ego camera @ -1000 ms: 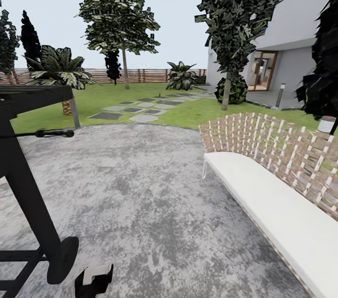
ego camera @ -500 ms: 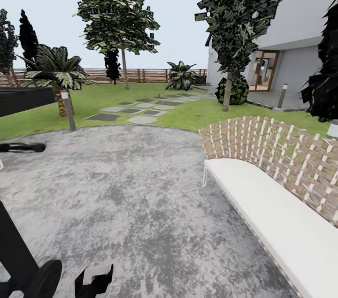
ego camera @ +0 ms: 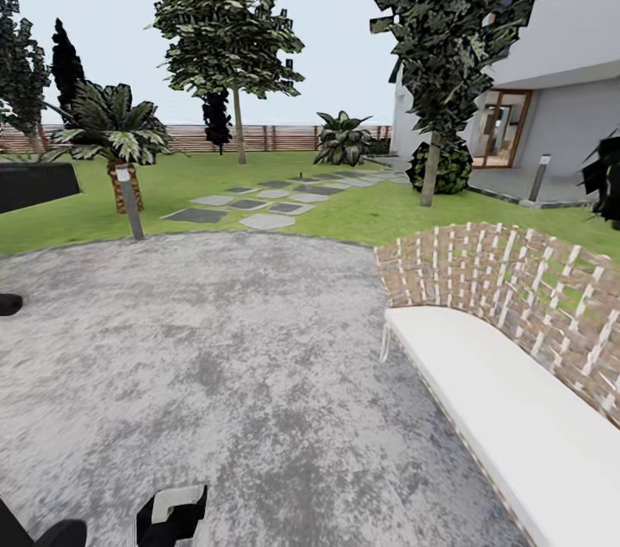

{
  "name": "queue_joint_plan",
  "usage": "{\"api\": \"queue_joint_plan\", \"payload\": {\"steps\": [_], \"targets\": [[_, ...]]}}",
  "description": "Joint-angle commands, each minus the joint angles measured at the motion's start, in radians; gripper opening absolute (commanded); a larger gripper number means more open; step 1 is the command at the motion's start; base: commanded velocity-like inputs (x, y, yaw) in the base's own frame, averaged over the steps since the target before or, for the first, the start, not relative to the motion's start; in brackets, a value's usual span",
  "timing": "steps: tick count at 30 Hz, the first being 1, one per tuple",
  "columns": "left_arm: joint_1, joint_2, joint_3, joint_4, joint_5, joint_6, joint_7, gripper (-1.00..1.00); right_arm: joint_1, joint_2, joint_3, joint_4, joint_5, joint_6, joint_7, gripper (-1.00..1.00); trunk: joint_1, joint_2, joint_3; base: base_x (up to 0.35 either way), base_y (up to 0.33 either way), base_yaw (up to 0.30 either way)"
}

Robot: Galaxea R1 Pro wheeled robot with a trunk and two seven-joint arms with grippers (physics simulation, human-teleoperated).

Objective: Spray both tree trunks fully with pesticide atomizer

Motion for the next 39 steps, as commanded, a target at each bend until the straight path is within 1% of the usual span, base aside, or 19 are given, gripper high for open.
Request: {"api": "queue_joint_plan", "payload": {"steps": [1,18,28,31,39], "targets": [[0.0,0.0,0.0,0.0,0.0,0.0,0.0,1.0,0.0,0.0,0.0,0.0,0.0,0.0,0.0,1.0,0.0,0.0,0.0,0.339,-0.087,0.026],[0.0,0.0,0.0,0.0,0.001,0.0,0.0,1.0,0.0,0.0,0.0,0.002,0.0,0.0,0.0,1.0,0.0,0.0,0.0,0.339,-0.01,0.002],[0.0,0.0,0.0,0.0,0.002,0.0,0.0,1.0,0.0,0.001,0.0,0.001,0.0,0.0,0.0,1.0,0.0,0.0,0.0,0.339,0.066,0.001],[-0.001,0.0,0.0,0.0,0.002,0.0,0.0,1.0,0.0,0.001,0.0,0.0,0.0,0.0,0.0,1.0,0.0,0.0,0.0,0.339,0.102,0.121],[-0.001,0.0,0.0,0.0,0.001,0.0,0.0,1.0,-0.001,-0.001,0.0,0.001,0.0,0.0,0.0,1.0,0.0,0.0,0.0,0.339,0.106,0.239]]}}
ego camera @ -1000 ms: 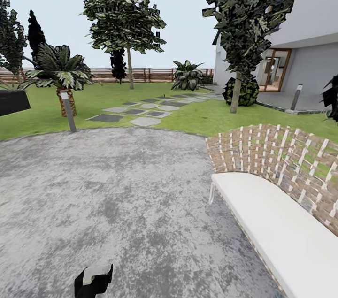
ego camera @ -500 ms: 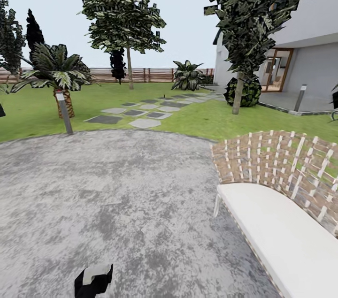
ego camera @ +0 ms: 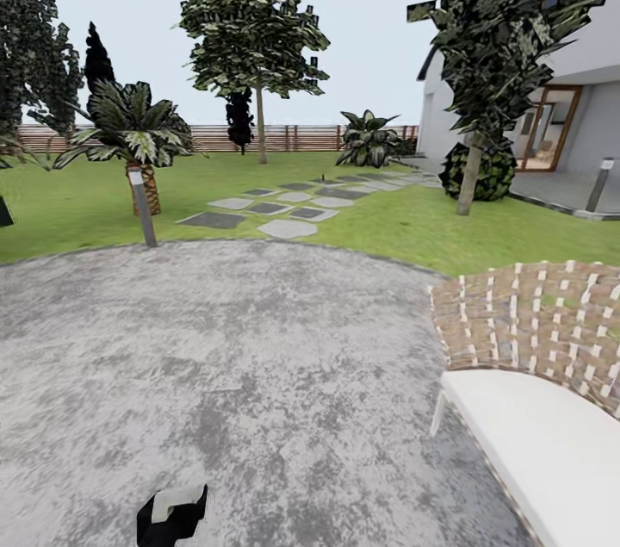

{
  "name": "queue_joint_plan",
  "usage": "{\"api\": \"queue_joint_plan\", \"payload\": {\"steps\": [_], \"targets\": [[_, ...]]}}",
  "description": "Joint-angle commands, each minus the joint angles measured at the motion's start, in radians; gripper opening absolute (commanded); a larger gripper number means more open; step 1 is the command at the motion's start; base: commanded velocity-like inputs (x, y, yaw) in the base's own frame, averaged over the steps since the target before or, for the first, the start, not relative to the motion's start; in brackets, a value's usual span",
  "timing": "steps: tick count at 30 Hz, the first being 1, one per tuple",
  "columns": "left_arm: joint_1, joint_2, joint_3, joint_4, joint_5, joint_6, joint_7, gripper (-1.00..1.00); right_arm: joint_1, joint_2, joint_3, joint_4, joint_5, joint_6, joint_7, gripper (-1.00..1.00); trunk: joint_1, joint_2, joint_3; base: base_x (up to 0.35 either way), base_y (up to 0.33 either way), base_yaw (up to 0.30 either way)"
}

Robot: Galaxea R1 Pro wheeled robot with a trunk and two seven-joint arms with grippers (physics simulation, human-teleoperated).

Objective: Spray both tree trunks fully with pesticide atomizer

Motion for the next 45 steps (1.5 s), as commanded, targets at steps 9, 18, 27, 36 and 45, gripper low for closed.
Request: {"api": "queue_joint_plan", "payload": {"steps": [9,18,27,36,45], "targets": [[0.0,0.0,0.0,0.0,-0.001,0.0,0.0,1.0,0.001,-0.001,0.0,0.0,0.0,0.0,0.0,1.0,0.0,0.0,0.0,0.339,0.041,0.039],[0.001,0.0,0.0,0.0,-0.001,0.0,0.0,1.0,0.001,-0.001,0.0,0.0,0.0,0.0,0.0,1.0,0.0,0.0,0.0,0.339,0.0,0.0],[0.0,0.0,0.0,0.0,-0.001,0.0,0.0,1.0,0.0,0.001,0.0,-0.001,0.0,0.0,0.0,1.0,0.0,0.0,0.0,0.339,0.0,0.0],[0.0,0.0,0.0,0.0,-0.001,0.0,0.0,1.0,0.0,0.001,0.0,-0.001,0.003,0.0,0.0,1.0,0.0,0.0,-0.003,0.339,0.0,0.144],[0.0,0.0,0.0,0.0,0.0,0.0,0.0,1.0,0.0,0.001,0.001,0.004,0.002,0.0,0.0,1.0,0.0,0.0,-0.004,0.339,0.0,0.027]]}}
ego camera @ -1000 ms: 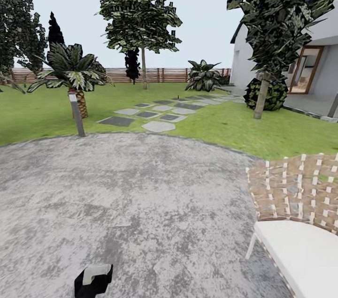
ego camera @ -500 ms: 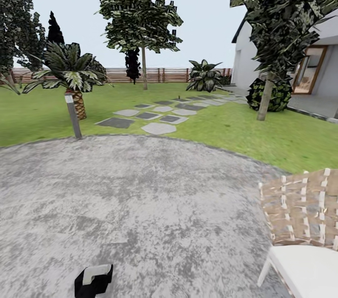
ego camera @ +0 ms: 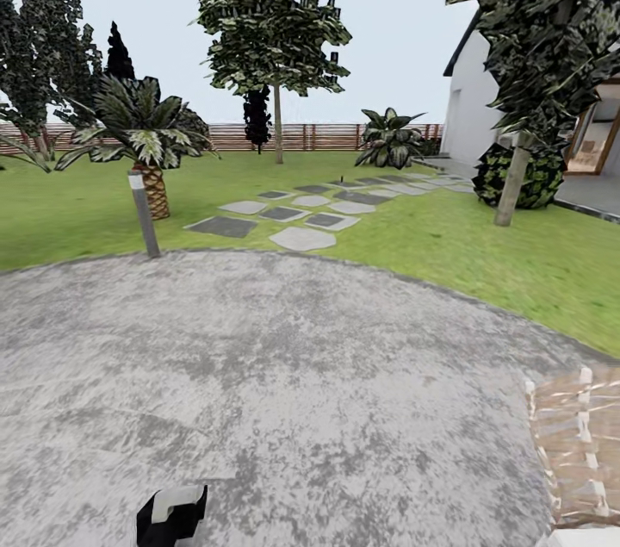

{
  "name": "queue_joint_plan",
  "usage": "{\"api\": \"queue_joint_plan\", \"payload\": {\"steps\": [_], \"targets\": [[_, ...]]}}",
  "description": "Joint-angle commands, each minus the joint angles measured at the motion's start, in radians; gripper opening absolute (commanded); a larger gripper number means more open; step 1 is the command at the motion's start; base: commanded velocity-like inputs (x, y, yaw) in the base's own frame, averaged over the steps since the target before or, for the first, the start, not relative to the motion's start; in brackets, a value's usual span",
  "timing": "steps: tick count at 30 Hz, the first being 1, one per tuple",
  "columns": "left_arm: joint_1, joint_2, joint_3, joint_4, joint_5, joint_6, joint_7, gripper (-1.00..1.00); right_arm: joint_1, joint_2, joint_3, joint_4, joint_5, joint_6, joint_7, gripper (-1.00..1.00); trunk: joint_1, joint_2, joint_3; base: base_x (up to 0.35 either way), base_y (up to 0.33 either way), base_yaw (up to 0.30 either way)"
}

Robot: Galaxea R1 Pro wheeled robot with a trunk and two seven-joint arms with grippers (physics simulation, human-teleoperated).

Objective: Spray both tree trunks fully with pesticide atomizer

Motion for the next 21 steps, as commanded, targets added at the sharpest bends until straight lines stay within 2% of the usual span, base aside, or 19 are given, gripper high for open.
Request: {"api": "queue_joint_plan", "payload": {"steps": [1,9,21], "targets": [[0.001,0.0,0.0,0.0,0.0,0.0,0.0,1.0,0.0,0.0,0.0,0.0,0.0,0.0,0.0,1.0,0.0,0.0,0.0,0.339,0.0,0.001],[0.0,0.0,0.0,0.0,0.001,0.0,0.0,1.0,0.0,0.0,0.0,0.0,0.0,0.0,0.0,1.0,0.0,0.0,0.0,0.339,0.016,0.0],[0.0,0.0,0.0,0.0,0.001,0.0,0.0,1.0,0.0,-0.001,-0.001,0.002,-0.001,0.0,0.0,1.0,0.0,0.0,0.0,0.339,0.096,0.0]]}}
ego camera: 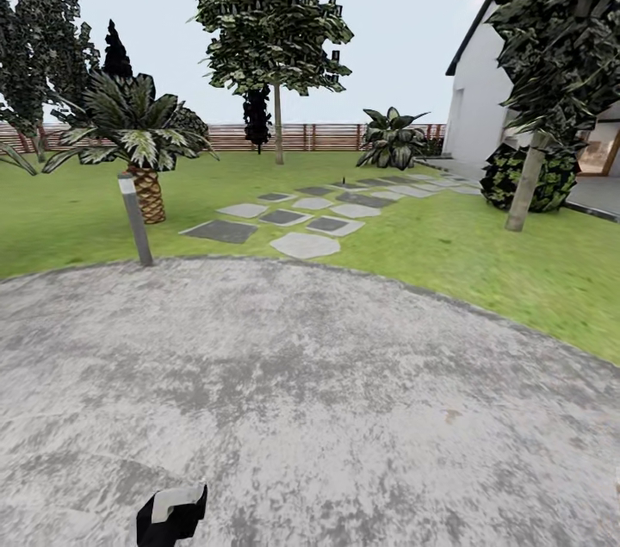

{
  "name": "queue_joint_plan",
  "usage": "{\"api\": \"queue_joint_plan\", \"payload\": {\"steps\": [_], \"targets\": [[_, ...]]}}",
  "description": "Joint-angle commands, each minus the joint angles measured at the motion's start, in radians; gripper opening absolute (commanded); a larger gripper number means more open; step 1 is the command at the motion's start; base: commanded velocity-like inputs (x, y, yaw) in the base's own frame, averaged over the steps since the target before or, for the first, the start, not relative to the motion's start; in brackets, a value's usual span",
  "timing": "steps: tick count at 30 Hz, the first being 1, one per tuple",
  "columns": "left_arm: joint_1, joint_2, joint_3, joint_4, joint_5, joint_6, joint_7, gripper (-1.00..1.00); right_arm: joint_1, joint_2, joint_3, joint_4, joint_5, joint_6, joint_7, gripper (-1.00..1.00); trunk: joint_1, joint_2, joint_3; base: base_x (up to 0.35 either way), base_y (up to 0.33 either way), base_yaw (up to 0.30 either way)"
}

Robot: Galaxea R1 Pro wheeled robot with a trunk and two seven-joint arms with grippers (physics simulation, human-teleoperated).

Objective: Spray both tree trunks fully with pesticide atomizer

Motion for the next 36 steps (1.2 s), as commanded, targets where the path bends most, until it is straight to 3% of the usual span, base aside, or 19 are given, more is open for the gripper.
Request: {"api": "queue_joint_plan", "payload": {"steps": [1,14,17,20,23,36], "targets": [[0.0,0.0,0.0,0.0,0.0,0.0,0.0,1.0,0.0,0.0,0.0,0.0,0.0,0.0,0.0,1.0,0.0,0.0,0.0,0.339,0.101,0.0],[0.001,0.0,0.0,0.0,0.0,0.0,0.0,1.0,-0.001,0.004,0.007,0.007,0.008,-0.012,-0.001,1.0,0.0,0.0,0.0,0.339,0.101,0.0],[0.001,0.0,0.0,0.0,0.0,0.0,0.0,1.0,0.0,0.004,0.004,0.008,0.002,-0.078,-0.002,1.0,0.0,0.0,0.0,0.339,0.101,0.0],[0.001,0.0,0.0,0.0,0.0,-0.001,0.0,1.0,0.0,0.004,0.002,0.004,-0.002,-0.229,-0.003,1.0,0.0,0.0,0.0,0.339,0.101,0.0],[0.001,0.0,0.0,0.0,0.0,0.0,0.0,1.0,0.0,0.003,0.001,-0.002,-0.002,-0.298,-0.005,1.0,0.0,0.0,0.0,0.339,0.101,0.0],[0.001,0.0,-0.001,0.0,0.0,0.0,0.0,1.0,0.0,0.0,0.002,0.007,0.007,-0.328,-0.002,1.0,0.0,0.0,0.0,0.339,0.099,0.0]]}}
